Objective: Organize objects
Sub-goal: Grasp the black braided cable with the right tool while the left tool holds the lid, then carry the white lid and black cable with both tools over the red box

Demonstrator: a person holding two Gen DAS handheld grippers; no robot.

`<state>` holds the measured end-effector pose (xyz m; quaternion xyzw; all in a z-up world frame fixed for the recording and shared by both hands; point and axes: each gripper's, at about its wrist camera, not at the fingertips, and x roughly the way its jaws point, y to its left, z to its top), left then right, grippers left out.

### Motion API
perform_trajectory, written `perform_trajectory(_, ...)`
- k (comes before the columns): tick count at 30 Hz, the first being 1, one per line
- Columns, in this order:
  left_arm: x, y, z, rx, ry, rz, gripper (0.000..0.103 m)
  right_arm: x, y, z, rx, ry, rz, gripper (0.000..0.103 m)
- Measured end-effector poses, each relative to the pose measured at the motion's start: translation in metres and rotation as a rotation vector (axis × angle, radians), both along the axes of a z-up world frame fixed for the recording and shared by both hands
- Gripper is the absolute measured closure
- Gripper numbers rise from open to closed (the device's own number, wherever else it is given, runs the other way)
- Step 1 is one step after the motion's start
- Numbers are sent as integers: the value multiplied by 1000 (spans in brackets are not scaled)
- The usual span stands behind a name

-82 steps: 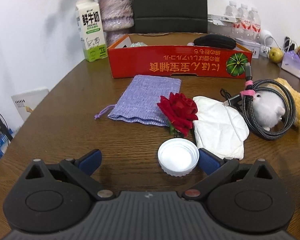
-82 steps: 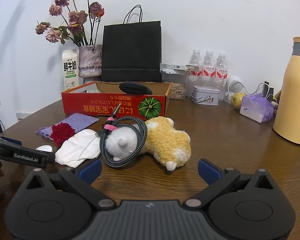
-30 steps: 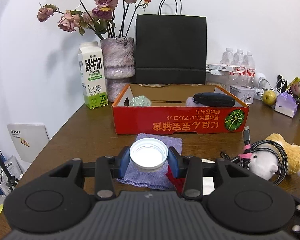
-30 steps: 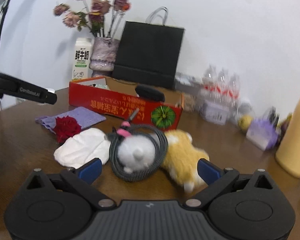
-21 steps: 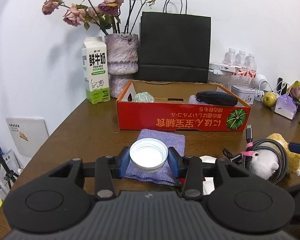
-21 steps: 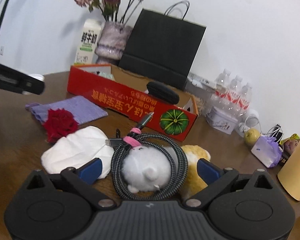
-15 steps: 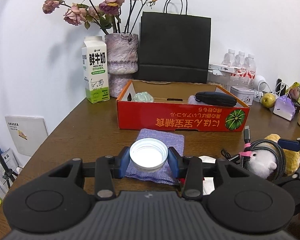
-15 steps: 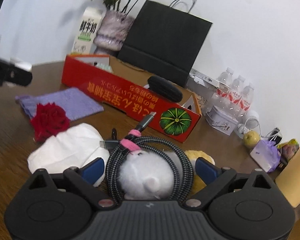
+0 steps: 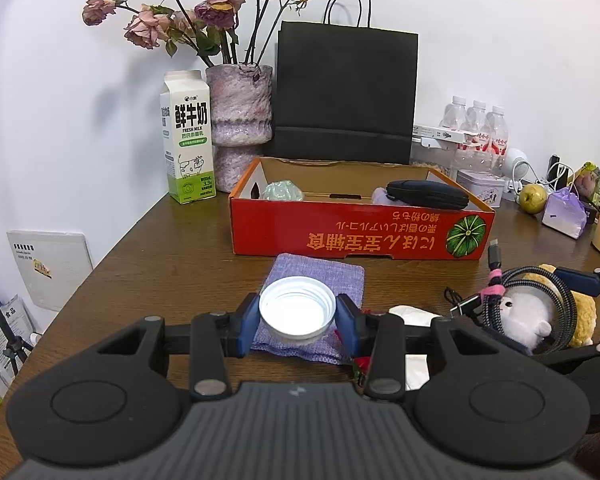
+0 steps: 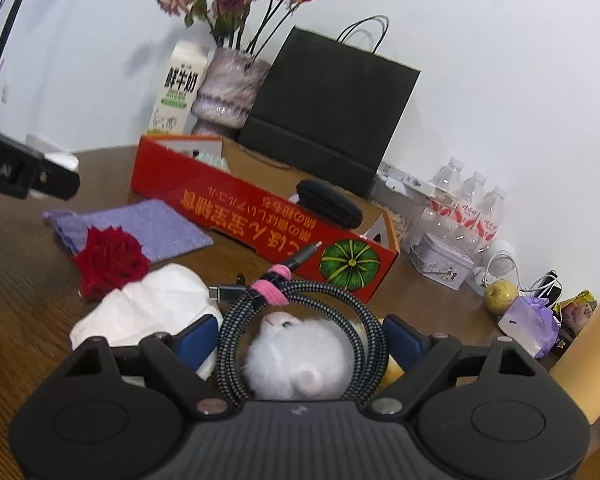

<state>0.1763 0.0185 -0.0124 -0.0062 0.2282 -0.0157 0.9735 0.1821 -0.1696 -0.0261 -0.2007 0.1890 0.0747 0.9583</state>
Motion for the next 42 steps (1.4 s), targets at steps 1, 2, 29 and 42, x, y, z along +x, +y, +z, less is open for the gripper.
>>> perform_trajectory(1, -1, 0, 0, 0, -2, -1, 61, -2, -2, 1, 17, -6, 2, 15)
perform_trajectory(2, -1, 0, 0, 1, -4, -2, 61, -4, -5, 3, 32, -9, 5, 15)
perform_trajectory(29, -7, -3, -2, -4, -17, 40, 61, -34, -32, 29, 360, -35, 39, 15)
perform_trajectory(42, -7, -11, 16, -32, -38, 48, 61, -29, -36, 49, 421, -52, 41, 15)
